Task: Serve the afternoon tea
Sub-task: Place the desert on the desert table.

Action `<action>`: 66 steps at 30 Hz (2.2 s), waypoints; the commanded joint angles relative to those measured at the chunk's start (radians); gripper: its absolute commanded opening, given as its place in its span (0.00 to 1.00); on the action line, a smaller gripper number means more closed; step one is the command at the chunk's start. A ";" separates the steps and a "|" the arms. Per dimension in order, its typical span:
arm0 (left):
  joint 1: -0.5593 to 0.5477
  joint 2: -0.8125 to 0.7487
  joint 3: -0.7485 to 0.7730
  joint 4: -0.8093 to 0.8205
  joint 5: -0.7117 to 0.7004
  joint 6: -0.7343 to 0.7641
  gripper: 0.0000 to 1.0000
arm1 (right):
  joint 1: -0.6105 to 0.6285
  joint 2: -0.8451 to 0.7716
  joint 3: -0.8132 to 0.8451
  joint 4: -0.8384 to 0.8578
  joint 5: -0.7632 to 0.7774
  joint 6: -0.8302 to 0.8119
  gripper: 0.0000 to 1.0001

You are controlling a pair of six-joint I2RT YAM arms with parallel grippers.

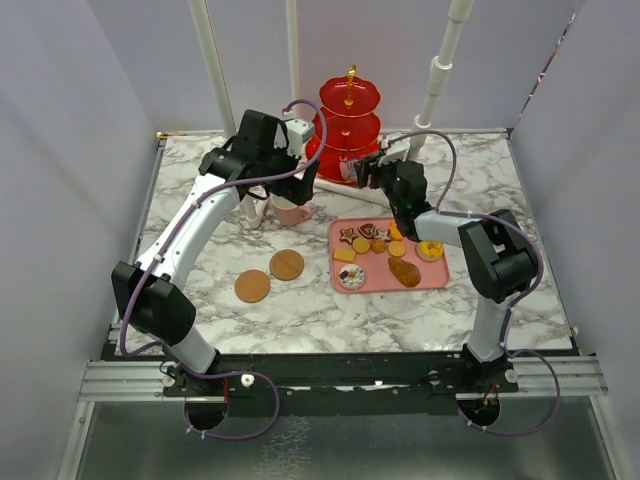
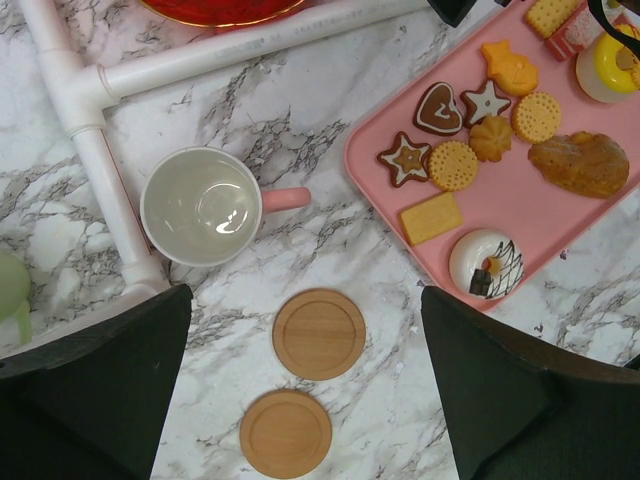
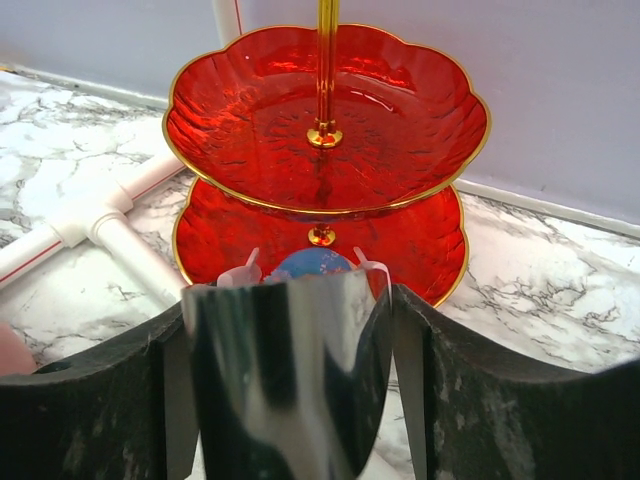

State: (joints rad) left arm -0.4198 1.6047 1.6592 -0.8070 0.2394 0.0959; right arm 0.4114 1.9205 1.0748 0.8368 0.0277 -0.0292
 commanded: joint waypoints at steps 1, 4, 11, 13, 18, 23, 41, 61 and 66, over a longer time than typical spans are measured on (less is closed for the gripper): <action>0.003 -0.038 -0.008 0.018 0.018 0.012 0.98 | -0.013 -0.021 -0.022 0.048 0.022 -0.009 0.67; 0.004 -0.040 -0.004 0.017 0.017 0.014 0.98 | -0.010 -0.029 -0.027 0.052 0.029 -0.015 0.69; 0.003 -0.035 -0.002 0.020 0.010 0.018 0.98 | -0.007 -0.072 -0.061 0.078 0.043 -0.013 0.68; 0.004 -0.033 -0.004 0.020 0.004 0.019 0.99 | -0.002 -0.101 -0.079 0.083 0.045 -0.012 0.67; 0.003 -0.003 0.011 0.030 -0.011 0.019 0.98 | 0.032 -0.218 -0.164 0.084 0.039 0.001 0.66; 0.004 0.060 0.085 0.044 -0.015 0.002 0.96 | 0.090 -0.345 -0.277 0.058 0.043 0.022 0.67; -0.064 0.384 0.488 0.139 -0.097 0.060 0.91 | 0.348 -0.915 -0.609 -0.392 0.165 0.141 0.68; -0.084 0.517 0.625 0.256 -0.085 0.512 0.86 | 0.416 -1.067 -0.638 -0.678 0.176 0.186 0.68; -0.089 0.541 0.590 0.350 -0.139 0.590 0.85 | 0.416 -1.070 -0.651 -0.682 0.166 0.190 0.68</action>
State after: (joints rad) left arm -0.4999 2.1239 2.2673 -0.5686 0.1471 0.5724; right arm 0.8211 0.8692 0.4400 0.1726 0.1822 0.1570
